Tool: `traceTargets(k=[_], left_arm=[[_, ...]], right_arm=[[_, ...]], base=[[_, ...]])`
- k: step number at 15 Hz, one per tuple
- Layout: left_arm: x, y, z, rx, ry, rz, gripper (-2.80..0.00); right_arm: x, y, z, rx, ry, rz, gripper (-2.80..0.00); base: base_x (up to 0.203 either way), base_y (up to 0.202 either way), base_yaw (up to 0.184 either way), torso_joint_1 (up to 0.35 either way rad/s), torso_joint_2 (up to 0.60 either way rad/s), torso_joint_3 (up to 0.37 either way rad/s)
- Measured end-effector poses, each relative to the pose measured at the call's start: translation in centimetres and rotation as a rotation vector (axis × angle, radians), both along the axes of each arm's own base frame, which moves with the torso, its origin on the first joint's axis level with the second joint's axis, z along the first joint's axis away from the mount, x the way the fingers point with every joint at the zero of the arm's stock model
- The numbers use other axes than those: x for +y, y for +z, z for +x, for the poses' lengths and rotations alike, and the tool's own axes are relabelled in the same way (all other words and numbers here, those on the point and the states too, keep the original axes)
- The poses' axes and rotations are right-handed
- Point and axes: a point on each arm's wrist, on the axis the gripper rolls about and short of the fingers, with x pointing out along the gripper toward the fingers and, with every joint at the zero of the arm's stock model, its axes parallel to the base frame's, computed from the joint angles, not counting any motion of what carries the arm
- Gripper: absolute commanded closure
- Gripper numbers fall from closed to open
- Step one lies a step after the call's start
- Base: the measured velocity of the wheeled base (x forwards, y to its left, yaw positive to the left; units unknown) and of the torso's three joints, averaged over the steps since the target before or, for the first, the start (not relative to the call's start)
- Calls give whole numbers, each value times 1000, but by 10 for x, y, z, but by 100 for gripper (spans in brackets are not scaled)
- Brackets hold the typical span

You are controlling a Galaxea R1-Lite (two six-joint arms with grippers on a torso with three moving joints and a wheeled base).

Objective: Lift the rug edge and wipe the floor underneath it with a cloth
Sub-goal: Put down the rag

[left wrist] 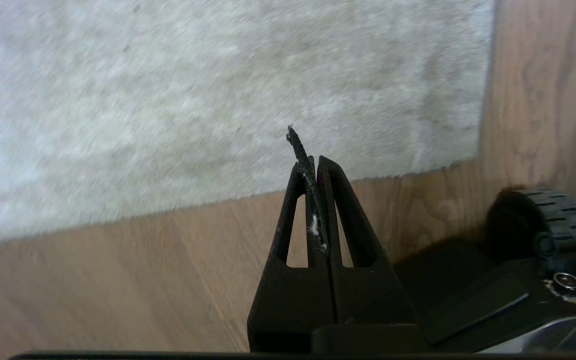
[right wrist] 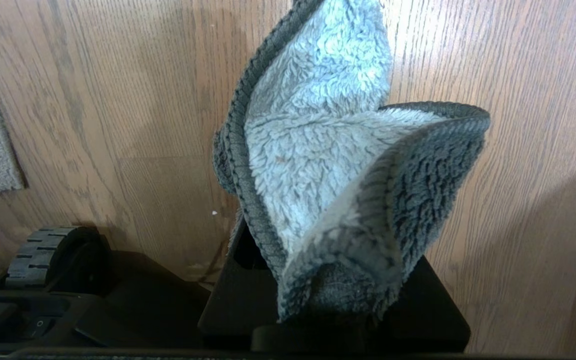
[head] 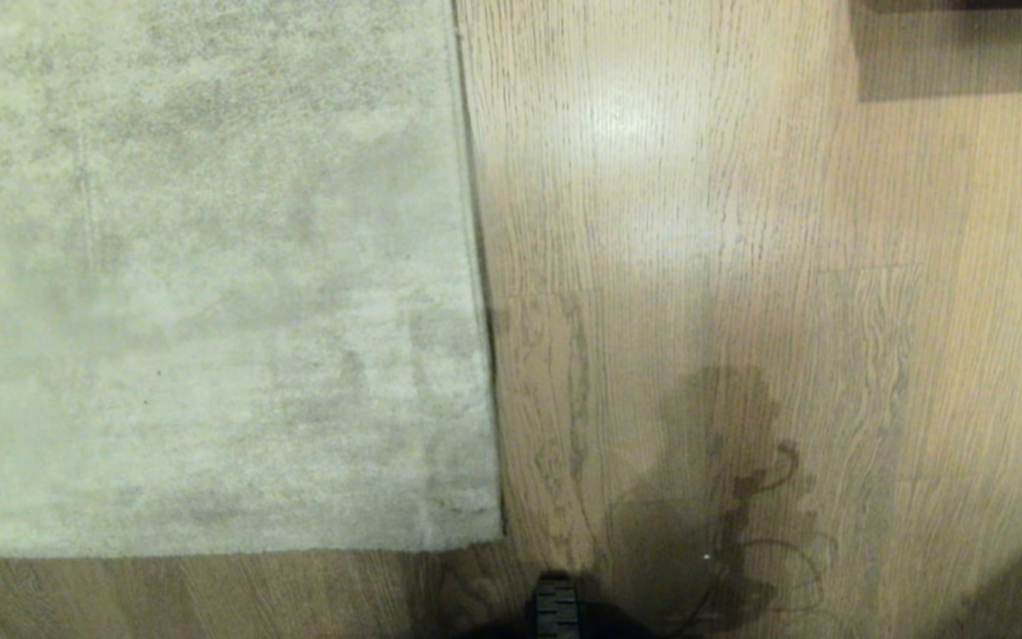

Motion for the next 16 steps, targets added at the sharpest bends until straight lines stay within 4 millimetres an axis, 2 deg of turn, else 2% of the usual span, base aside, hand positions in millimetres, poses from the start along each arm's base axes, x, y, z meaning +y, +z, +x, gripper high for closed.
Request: traceTargets(k=[6, 16], left_arm=[[0, -4, -8, -77, 19, -20, 0], [0, -4, -8, -84, 18, -34, 0]], right_arm=[[0, 0, 0, 0, 0, 0, 0], [0, 0, 0, 0, 0, 0, 0]], base=[[0, 0, 0, 0, 0, 0], [0, 0, 0, 0, 0, 0]])
